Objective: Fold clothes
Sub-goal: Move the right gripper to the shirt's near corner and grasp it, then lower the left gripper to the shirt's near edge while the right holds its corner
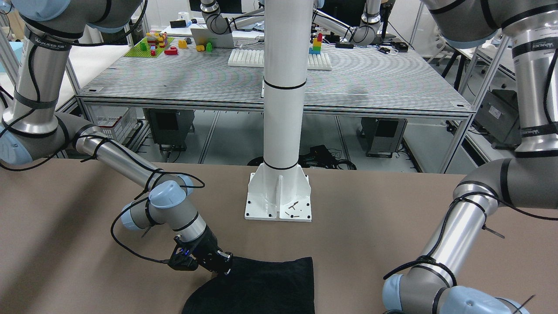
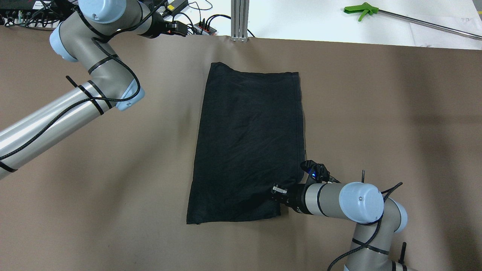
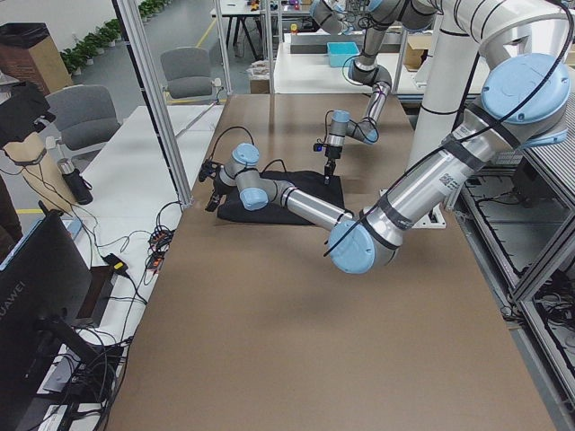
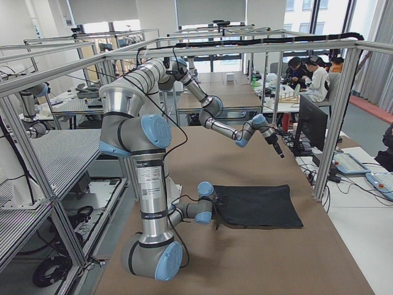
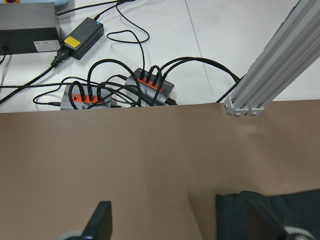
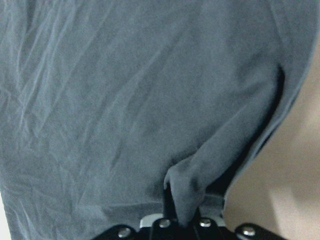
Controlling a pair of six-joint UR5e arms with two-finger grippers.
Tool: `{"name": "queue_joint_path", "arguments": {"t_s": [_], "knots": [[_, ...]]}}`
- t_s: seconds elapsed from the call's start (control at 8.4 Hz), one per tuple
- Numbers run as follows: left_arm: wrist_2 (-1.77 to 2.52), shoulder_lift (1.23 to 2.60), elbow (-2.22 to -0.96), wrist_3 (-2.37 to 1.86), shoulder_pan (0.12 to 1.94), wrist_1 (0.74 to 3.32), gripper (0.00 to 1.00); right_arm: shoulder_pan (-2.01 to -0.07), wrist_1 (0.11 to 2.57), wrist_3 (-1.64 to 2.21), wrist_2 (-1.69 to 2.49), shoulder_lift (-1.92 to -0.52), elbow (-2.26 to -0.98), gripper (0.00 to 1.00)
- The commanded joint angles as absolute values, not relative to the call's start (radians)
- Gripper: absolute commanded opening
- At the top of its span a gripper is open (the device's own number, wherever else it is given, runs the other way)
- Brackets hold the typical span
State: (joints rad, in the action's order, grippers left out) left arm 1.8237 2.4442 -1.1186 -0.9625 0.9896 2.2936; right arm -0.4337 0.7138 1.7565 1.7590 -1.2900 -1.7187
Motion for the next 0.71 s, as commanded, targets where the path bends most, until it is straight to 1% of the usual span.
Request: {"name": "queue_joint_path", "arguments": {"t_s": [0.0,0.12,0.36,0.6], "knots": [[1.958,2.444,-1.146,-1.116,0.991,2.296,0.95,-0.459,0.706,1.74,1.766,-1.295,-1.735,0.0],[2.03,2.424,-1.196,-1.212,0.991,2.296,0.95,-0.463,0.703,1.738,1.766,-1.295,-1.735,0.0],[2.046,2.288,-1.39,-1.327,0.965,2.296,0.95,-0.479,0.701,1.721,1.764,-1.295,-1.735,0.0],[2.042,2.139,-1.59,-1.499,0.879,2.313,0.95,-0.485,0.701,1.707,1.763,-1.293,-1.736,0.0]]}}
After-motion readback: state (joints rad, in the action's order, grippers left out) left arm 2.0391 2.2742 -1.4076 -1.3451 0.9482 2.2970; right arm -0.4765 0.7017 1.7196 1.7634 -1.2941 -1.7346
